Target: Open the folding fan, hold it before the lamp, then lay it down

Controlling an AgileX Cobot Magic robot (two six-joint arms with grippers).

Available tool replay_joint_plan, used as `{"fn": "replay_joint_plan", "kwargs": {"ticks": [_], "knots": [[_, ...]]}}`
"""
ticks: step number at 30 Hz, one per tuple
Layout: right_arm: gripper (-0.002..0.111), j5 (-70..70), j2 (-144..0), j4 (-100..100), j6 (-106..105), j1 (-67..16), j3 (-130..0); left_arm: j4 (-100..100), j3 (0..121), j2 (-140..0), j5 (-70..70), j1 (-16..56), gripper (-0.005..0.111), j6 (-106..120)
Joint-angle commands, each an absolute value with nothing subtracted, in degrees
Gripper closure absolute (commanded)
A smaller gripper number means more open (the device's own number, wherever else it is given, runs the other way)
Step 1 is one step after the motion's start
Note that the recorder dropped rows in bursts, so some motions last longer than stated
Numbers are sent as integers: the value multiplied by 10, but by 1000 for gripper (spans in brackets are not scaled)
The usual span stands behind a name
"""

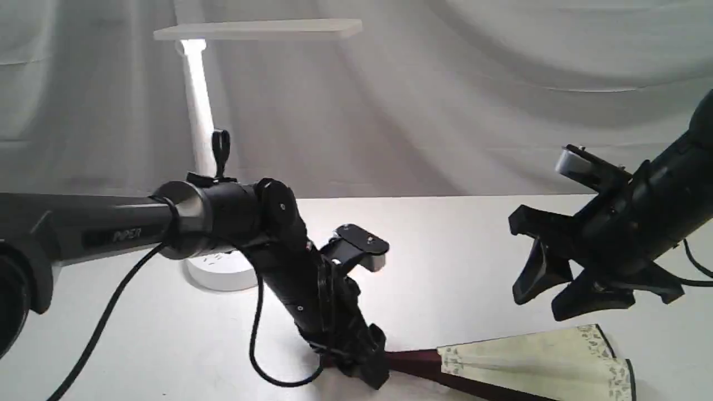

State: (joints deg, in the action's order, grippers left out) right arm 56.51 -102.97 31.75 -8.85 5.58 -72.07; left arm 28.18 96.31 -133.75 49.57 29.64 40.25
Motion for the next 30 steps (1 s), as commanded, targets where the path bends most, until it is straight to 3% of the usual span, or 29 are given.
{"fn": "replay_joint_plan", "kwargs": {"ticks": [1,9,18,30], "knots": [[64,568,-1022,324,-94,57,-718,265,957,-1345,539,334,40,422],[64,589,-1022,326,-71,57,-718,207,957,-1345,479,389,40,334],[64,576,-1022,377,-70,58,-718,164,957,-1346,358,392,40,113],[64,548,-1022,377,-61,58,-718,62,957,-1346,343,392,40,-252]]}}
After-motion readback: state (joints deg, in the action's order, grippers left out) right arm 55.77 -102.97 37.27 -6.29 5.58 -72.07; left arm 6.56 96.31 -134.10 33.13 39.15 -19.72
